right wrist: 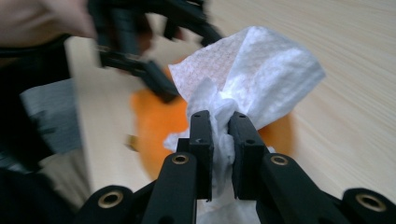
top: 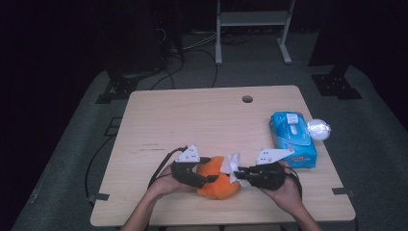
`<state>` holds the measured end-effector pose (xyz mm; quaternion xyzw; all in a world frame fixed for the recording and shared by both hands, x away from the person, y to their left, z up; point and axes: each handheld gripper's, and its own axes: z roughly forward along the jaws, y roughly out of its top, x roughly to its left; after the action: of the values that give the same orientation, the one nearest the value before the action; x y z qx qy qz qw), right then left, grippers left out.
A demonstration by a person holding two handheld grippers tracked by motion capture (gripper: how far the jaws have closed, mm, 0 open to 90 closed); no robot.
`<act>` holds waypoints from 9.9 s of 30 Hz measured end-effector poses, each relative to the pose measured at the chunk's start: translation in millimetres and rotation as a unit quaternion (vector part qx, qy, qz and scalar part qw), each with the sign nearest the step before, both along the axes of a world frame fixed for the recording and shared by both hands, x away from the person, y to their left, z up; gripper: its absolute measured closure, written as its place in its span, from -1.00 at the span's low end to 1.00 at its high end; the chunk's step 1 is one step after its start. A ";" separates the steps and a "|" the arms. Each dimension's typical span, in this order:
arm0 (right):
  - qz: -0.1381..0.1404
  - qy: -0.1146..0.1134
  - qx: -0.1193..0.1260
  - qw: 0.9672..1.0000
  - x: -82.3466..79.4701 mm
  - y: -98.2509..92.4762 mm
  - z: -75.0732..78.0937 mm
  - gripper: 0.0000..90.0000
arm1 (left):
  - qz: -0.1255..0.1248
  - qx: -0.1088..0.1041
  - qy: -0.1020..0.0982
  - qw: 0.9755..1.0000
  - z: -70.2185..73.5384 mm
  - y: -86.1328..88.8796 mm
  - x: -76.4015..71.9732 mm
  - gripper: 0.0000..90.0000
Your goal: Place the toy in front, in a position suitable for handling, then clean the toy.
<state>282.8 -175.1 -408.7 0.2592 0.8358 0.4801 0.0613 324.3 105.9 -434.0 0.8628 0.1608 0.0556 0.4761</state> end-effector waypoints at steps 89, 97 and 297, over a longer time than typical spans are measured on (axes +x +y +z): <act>-0.042 0.025 -0.010 0.999 28.7 3.1 -3.8 0.78 | -0.015 0.009 -0.045 0.999 0.8 -14.6 -23.7 -0.36; -0.054 0.044 -0.003 0.998 42.4 5.5 -9.8 0.79 | -0.030 0.024 -0.057 0.998 1.2 -15.9 -29.1 -0.32; -0.029 -0.012 -0.064 0.997 9.9 -20.7 10.8 0.79 | 0.000 -0.030 0.005 1.000 2.0 -33.6 -19.7 -0.58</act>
<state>292.8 -195.8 -397.9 0.2728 0.8563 0.4267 0.1015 304.6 72.3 -432.0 0.8482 0.1651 0.0465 0.5010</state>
